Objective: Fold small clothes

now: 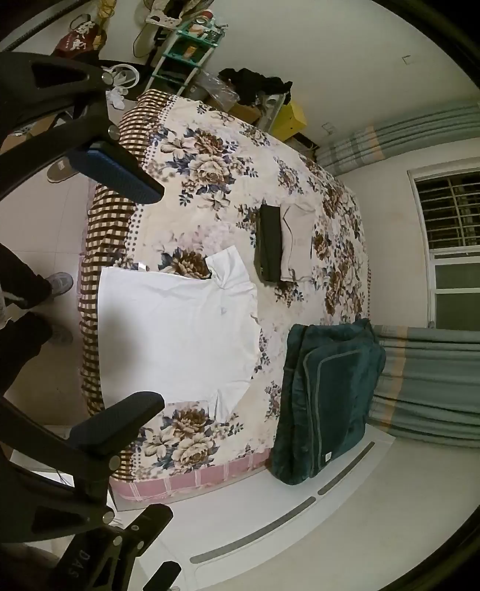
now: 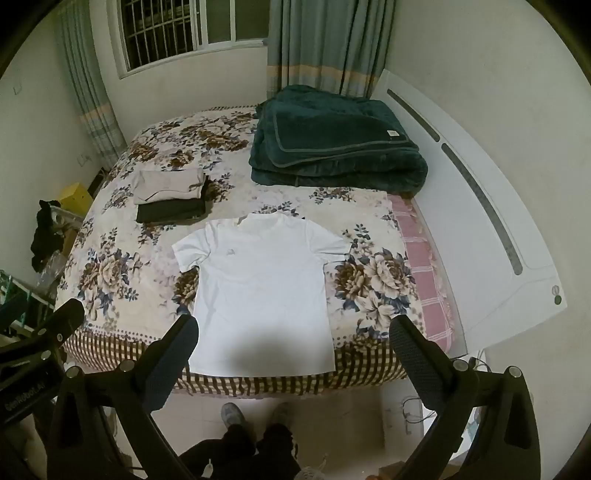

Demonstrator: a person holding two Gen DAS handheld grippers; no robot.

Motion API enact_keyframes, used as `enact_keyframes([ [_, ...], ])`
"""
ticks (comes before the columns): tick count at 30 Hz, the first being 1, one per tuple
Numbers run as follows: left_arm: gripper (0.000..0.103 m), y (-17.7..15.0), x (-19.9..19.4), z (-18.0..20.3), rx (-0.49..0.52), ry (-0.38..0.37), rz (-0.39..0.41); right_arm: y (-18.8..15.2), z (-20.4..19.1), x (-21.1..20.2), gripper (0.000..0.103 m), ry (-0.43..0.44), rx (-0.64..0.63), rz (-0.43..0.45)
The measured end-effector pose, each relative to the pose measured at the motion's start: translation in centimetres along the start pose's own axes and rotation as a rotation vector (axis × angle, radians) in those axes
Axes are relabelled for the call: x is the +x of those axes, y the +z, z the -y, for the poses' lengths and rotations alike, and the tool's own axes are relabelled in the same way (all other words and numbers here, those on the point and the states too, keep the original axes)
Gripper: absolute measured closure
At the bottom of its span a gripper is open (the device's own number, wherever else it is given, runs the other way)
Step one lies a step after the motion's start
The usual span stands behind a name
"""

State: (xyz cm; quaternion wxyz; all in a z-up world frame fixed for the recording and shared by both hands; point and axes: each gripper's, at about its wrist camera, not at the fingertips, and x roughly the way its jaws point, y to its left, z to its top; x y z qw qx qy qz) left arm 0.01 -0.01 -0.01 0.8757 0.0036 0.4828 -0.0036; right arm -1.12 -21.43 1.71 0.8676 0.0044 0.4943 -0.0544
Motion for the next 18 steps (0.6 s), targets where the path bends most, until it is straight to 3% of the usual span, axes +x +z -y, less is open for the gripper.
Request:
enact_keyframes([
  [18,0.0,0.17,-0.05,-0.09,-0.007,-0.007,0.007,0.08,0.04,-0.63,0.0,-0.003,-0.002,0.001],
])
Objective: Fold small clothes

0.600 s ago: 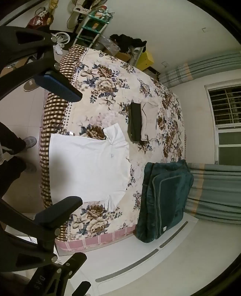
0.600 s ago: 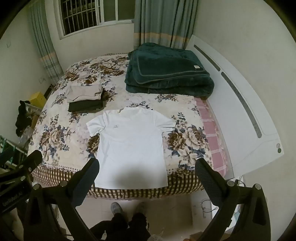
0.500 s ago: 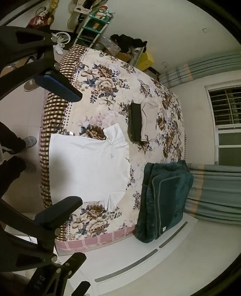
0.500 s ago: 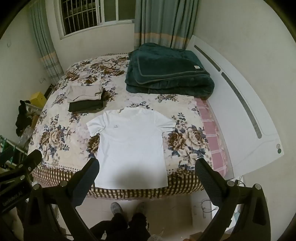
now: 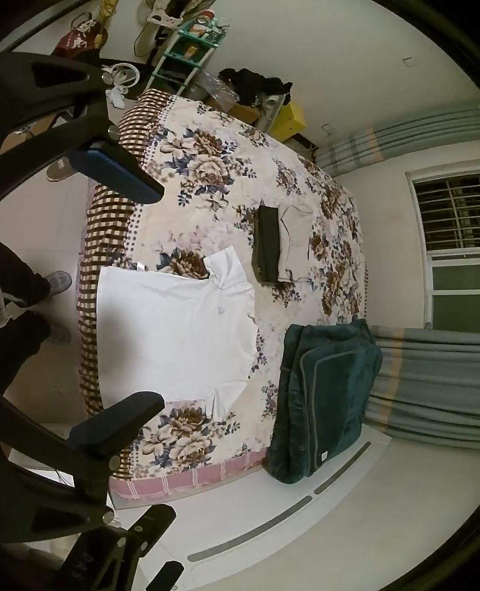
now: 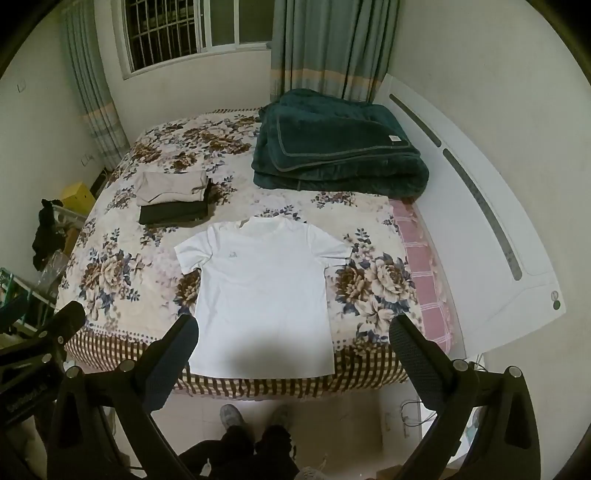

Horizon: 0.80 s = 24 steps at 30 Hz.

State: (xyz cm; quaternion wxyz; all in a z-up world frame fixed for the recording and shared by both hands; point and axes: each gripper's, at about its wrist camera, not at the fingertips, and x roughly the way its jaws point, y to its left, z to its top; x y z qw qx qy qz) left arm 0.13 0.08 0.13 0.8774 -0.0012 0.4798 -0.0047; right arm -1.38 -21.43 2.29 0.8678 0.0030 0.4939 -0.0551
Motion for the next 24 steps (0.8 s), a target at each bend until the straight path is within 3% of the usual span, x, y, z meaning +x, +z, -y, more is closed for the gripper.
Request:
enact_keyframes([
  [24,0.0,0.39,-0.54,-0.13,-0.003,-0.002,0.006,0.16,0.15,-0.42,0.0,0.003,0.003,0.007],
])
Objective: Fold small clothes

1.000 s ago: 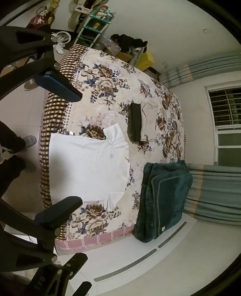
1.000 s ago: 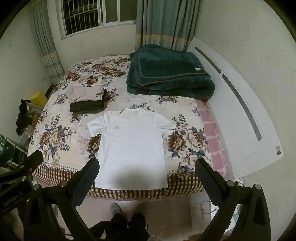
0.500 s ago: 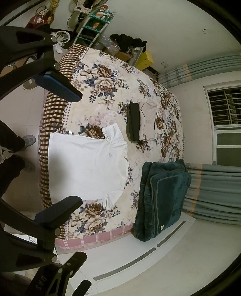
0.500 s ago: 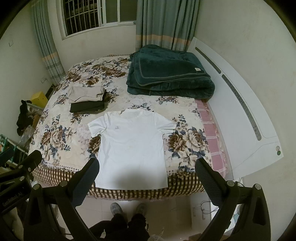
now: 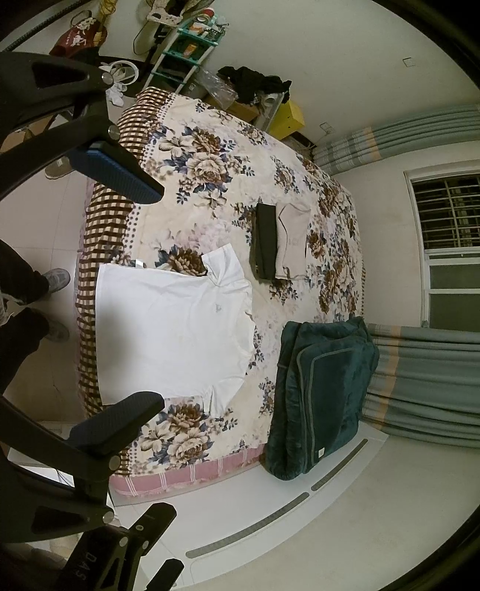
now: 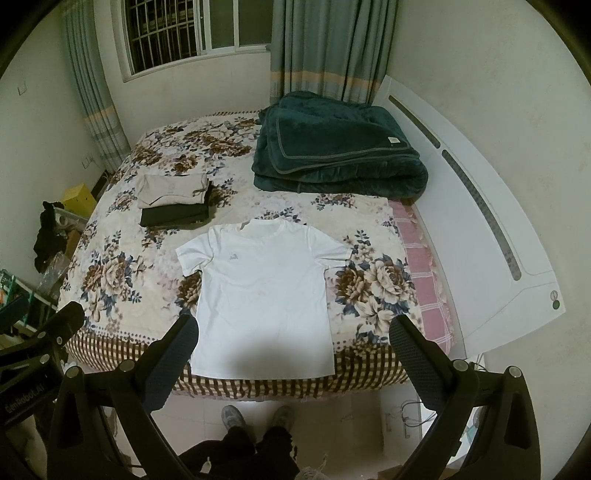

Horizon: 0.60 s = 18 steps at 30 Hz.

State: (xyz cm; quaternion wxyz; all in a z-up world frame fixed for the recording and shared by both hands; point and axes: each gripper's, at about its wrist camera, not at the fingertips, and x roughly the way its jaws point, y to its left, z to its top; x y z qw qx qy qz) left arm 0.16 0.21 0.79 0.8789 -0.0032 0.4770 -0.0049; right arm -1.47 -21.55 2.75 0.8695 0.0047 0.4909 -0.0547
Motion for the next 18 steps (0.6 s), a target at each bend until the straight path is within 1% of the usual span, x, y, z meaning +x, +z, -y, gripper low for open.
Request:
enact_keyframes([
  [18,0.0,-0.13,0.02,-0.05,-0.002,-0.003,0.004,0.1,0.08,-0.26,0.0,0.0,-0.002,0.004],
])
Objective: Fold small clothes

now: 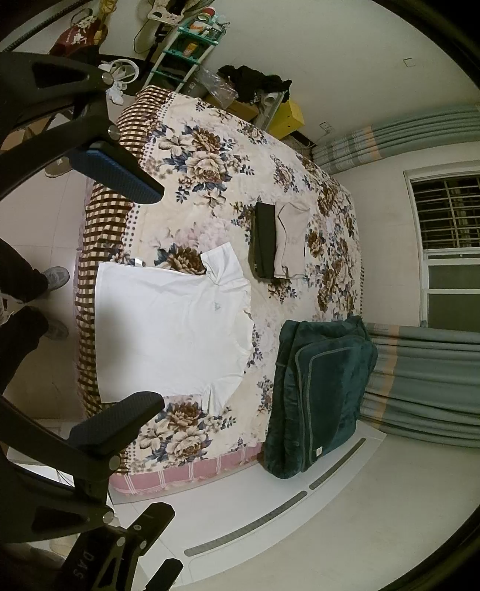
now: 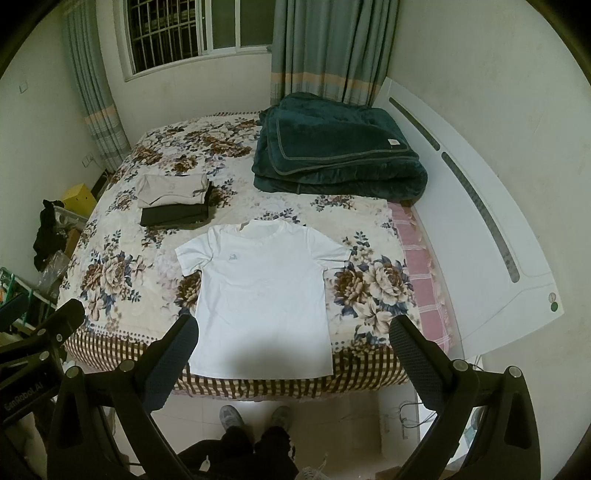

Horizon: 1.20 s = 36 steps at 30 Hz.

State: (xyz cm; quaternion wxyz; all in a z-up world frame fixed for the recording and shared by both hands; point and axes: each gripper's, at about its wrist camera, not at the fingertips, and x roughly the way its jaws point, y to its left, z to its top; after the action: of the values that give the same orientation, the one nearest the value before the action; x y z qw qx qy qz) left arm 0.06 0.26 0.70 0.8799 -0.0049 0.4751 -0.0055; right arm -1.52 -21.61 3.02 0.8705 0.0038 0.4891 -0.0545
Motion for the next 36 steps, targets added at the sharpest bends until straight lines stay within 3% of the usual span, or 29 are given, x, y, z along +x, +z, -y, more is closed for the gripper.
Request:
enact_keyframes([
  [16,0.0,0.2,-0.1,0.5,0.0,-0.001,0.003,0.0,0.1,-0.1,0.0,0.0,0.002,0.002],
  [26,0.0,1.7,-0.9,1.6,-0.001,-0.001,0.009,0.0,-0.1,0.1,0.0,0.0,0.003,0.003],
  [30,0.0,3.6,-1.3,4.0,-0.001,-0.004,0.009,0.0,-0.2,0.2,0.0,0.0,0.002,0.003],
  [36,0.0,3.7,-1.1,4.2,-0.002,-0.006,0.009,-0.1,-0.6,0.8,0.0,0.003,0.005,0.0],
])
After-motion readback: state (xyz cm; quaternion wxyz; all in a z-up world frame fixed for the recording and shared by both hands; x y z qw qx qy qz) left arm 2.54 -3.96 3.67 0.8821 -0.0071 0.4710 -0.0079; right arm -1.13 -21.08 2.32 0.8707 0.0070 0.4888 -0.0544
